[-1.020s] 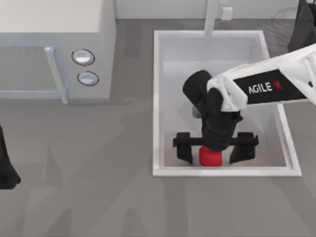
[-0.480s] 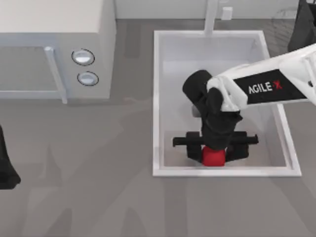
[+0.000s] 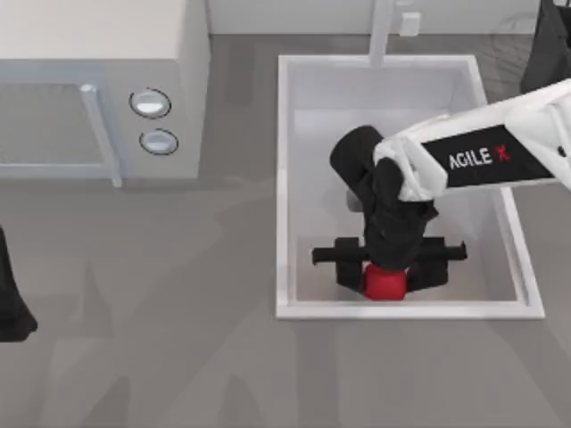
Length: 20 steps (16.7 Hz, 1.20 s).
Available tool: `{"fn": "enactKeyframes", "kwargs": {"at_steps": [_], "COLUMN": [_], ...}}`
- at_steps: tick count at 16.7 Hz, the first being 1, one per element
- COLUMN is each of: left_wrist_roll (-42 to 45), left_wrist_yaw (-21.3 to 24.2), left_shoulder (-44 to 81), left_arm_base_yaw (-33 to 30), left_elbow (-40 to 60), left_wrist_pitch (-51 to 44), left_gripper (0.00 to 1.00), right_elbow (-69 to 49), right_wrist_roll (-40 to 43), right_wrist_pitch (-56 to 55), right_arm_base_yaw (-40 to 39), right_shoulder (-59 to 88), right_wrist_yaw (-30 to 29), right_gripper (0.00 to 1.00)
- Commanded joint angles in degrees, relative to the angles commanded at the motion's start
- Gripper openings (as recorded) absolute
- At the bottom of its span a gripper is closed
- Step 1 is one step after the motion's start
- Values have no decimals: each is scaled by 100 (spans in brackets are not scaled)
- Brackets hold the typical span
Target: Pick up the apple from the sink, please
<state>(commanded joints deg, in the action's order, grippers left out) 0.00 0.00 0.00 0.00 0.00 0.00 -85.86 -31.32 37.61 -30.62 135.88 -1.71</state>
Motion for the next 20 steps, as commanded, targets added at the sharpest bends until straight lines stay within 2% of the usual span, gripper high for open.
{"fn": "enactKeyframes", "kwargs": {"at_steps": [5, 14, 20], "left_wrist_roll": [0, 0, 0], "left_wrist_yaw": [0, 0, 0], "left_shoulder": [0, 0, 0], "left_arm_base_yaw": [0, 0, 0], "left_elbow": [0, 0, 0], "left_wrist_pitch": [0, 0, 0], "left_gripper": [100, 100, 100], "right_elbow": [-856, -3484, -3952], "right_wrist_roll": [-10, 27, 44], "right_wrist_pitch": [946, 4616, 5119], "right_arm_base_yaw": [-13, 15, 31], "right_shoulder": [-155, -965, -1165], "right_wrist_yaw": [2, 11, 14], "right_gripper": [0, 0, 0]}}
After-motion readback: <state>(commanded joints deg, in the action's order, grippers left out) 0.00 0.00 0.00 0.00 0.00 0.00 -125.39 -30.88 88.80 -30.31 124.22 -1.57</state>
